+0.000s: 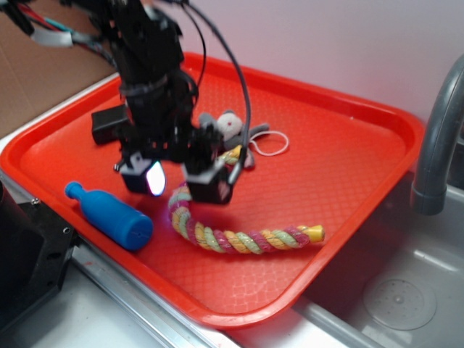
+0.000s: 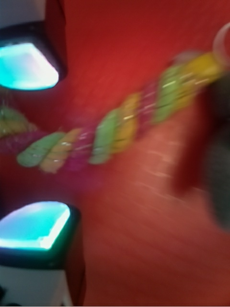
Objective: Grab the multicolored rope.
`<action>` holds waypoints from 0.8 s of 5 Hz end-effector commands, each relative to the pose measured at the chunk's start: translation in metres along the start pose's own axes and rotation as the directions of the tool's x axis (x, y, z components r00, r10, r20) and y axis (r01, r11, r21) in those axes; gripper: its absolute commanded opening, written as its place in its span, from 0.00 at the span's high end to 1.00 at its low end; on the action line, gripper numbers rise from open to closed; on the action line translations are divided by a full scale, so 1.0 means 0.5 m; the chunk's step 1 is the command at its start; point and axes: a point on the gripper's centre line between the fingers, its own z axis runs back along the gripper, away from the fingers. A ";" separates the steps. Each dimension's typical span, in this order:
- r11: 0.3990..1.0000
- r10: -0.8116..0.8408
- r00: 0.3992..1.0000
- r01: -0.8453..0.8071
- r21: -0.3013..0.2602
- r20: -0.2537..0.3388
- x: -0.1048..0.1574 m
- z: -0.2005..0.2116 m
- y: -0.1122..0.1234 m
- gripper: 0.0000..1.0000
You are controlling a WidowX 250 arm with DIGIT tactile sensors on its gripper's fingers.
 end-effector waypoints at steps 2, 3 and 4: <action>1.000 -0.012 0.998 0.012 0.001 -0.054 -0.036 -0.033 0.005 1.00; 1.000 -0.017 0.998 0.017 0.013 -0.059 -0.037 -0.038 0.003 1.00; 1.000 -0.024 0.998 0.025 0.016 -0.063 -0.036 -0.041 0.001 1.00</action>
